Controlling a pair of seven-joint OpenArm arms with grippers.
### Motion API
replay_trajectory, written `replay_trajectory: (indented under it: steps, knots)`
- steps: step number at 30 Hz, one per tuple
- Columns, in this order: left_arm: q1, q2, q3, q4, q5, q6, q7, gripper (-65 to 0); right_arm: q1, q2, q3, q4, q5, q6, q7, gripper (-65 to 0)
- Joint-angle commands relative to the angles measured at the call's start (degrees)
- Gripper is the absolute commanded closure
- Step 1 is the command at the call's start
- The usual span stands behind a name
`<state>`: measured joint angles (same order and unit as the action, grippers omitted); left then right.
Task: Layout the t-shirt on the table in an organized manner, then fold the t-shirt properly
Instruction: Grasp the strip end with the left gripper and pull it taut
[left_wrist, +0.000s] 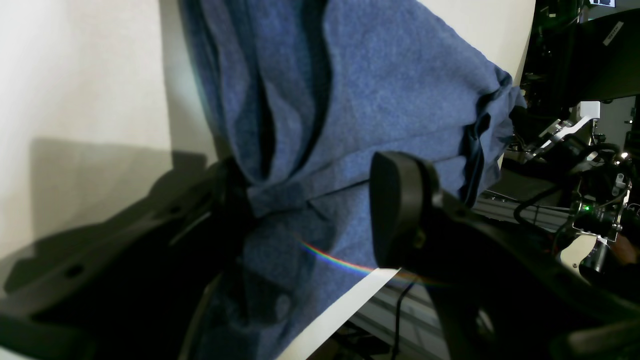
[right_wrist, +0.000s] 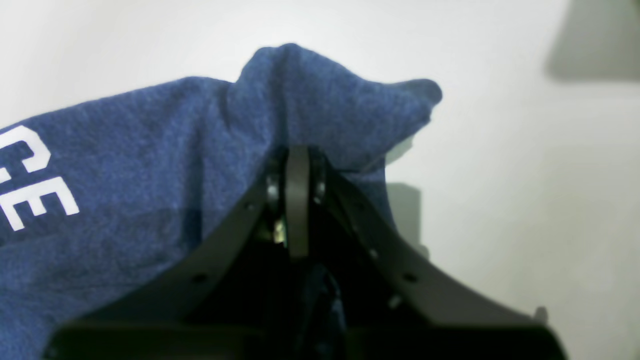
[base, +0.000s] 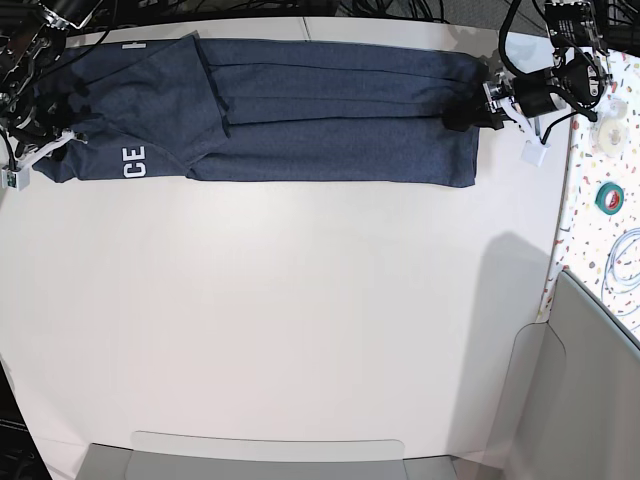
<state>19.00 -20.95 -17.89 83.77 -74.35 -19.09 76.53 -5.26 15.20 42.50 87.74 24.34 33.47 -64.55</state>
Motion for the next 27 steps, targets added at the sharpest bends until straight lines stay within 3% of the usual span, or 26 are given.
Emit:
replay_trajectory:
  steps: [1, 4, 6, 11, 12, 19, 23, 27]
  knots:
    - [0.6, -0.3, 0.4, -0.4, 5.6, 1.1, 1.6, -35.1, 0.0, 0.8, 0.1, 0.5, 0.2, 0.2, -0.3, 0.0]
    - [0.6, -0.3, 0.4, -0.4, 5.7, 1.1, -0.1, -34.7, 0.0, 0.8, 0.1, 0.5, 0.2, 0.2, -0.3, 0.0]
    - [0.6, -0.3, 0.4, -0.5, 5.7, 1.1, -0.8, -30.0, 0.0, 0.7, 0.1, 0.5, 0.2, 0.2, -0.3, 0.0]
    - [0.6, -0.3, 0.4, -0.6, 5.7, 1.1, -1.0, -2.6, 0.0, -0.3, 0.1, 0.5, 0.2, 0.2, -0.3, 0.0]
    - [0.6, -0.3, 0.4, -0.6, 5.7, 1.1, -1.0, 0.0, 0.0, -0.4, 0.1, 0.5, 0.2, 0.2, -0.3, 0.0]
    - [0.5, -0.3, -0.1, 3.0, 5.3, 1.1, -2.5, 0.0, 0.0, -1.5, 0.1, 0.8, 1.6, 0.2, -0.3, 0.0]
    - [0.6, 0.5, 0.3, 8.0, 5.3, 1.1, -2.5, 0.0, -0.1, -1.4, 0.2, 0.8, 6.9, 0.2, -0.5, 0.0]
    - [0.6, 0.8, 0.3, 8.7, 5.6, 1.1, -2.4, 0.0, -0.1, -1.1, 0.4, 0.9, 12.2, 0.2, -4.0, 0.0]
